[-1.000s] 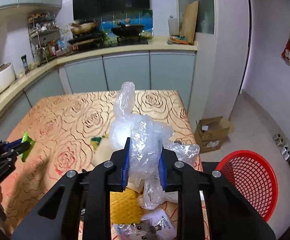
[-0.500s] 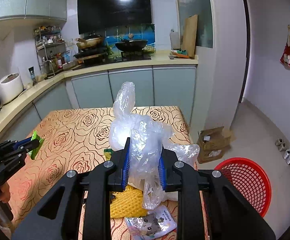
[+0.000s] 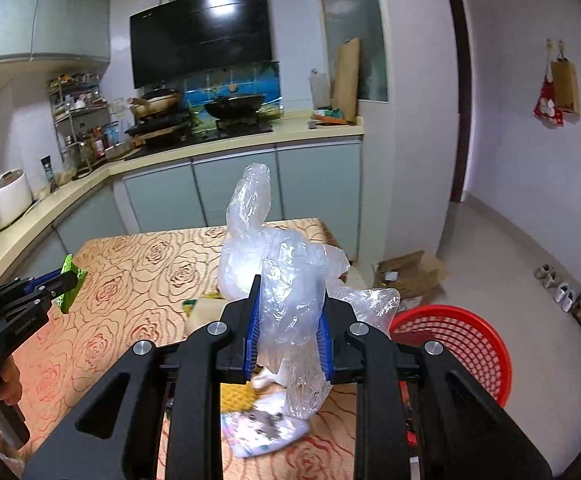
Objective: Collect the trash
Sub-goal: 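Lift both held items and carry them over the red wastebasket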
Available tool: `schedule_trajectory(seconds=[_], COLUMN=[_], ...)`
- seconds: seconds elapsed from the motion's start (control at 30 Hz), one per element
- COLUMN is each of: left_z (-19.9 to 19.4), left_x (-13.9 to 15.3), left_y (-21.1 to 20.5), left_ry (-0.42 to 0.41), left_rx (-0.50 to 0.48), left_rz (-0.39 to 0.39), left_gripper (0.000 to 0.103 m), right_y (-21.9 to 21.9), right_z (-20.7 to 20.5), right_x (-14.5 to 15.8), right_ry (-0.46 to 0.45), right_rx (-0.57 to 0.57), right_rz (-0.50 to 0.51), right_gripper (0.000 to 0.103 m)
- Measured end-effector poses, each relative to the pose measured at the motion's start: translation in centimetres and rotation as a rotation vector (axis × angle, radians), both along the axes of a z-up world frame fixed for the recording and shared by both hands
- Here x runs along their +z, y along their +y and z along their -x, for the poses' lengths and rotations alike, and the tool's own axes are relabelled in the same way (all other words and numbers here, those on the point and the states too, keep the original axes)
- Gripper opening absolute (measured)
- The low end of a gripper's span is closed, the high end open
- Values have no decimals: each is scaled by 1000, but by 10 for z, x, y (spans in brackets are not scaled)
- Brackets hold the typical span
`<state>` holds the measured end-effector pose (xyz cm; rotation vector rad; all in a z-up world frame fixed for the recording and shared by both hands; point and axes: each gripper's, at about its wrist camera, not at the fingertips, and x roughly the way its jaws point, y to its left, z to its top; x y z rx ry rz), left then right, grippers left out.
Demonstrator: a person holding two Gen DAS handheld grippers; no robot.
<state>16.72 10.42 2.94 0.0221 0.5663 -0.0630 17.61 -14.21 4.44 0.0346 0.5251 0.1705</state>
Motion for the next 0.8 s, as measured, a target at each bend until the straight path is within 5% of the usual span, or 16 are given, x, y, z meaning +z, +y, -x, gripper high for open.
schedule_trajectory(seconds=[0.8], left_z=[-20], left_x=[-5], left_y=[-160], left_ry=[28], left_rx=[-333], left_rz=[16], left_gripper=[14], right_y=[-118], right_z=[36], right_x=[-12], right_ry=[7], right_rx=[-261], right_rz=[-47], right_gripper=[23])
